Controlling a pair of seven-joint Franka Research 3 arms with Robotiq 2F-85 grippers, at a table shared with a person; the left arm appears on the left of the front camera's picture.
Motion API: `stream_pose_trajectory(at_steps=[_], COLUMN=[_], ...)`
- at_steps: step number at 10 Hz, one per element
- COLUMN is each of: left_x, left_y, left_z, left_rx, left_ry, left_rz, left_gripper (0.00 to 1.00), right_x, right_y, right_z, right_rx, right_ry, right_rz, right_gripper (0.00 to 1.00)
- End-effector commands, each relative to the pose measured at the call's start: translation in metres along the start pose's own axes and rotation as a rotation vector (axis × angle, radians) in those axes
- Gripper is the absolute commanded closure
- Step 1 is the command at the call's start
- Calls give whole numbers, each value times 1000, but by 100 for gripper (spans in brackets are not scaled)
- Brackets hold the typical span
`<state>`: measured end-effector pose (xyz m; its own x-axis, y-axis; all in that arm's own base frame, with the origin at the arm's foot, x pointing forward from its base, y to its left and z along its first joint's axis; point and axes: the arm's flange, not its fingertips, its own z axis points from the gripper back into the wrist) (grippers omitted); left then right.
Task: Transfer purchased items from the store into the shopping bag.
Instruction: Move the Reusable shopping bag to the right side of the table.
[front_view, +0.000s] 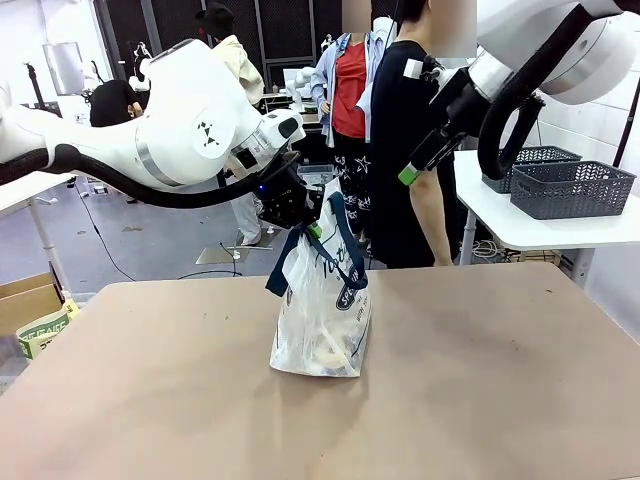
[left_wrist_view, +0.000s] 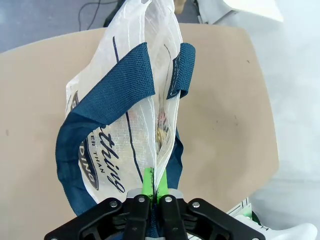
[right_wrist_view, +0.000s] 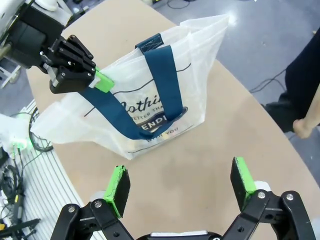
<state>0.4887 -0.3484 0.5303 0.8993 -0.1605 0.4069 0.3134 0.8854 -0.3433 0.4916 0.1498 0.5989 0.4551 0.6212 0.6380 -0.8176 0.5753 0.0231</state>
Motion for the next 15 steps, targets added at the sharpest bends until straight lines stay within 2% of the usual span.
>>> stream_pose_trajectory(at_steps=[1,3,5,8,9,11,12,15], left_x=[0,0,23,47,50,46,37,5], left_y=[1,0,-8,5,21,61,79,143], left_z=[2,0,20,72,87,114,128,160], left_rx=[1,0,197,317,375,415,461,554], left_ry=[-3,0,85,123,97,41,-24,-110], left_rz=[0,0,6,24,27,66,90,141], left_gripper=[100,100,100,100,100,100,100,100], right_x=[-5,-5,-5,-5,-5,-5,-5,-5], right_y=[3,3,3,3,3,3,3,3], right_z=[0,0,0,0,0,0,0,0], right_rx=[-1,-1,-1,-1,-1,-1,-1,-1], right_ry=[15,15,15,15,15,15,15,15], right_rz=[10,10,10,10,10,10,10,10], right_gripper=[0,0,0,0,0,0,0,0])
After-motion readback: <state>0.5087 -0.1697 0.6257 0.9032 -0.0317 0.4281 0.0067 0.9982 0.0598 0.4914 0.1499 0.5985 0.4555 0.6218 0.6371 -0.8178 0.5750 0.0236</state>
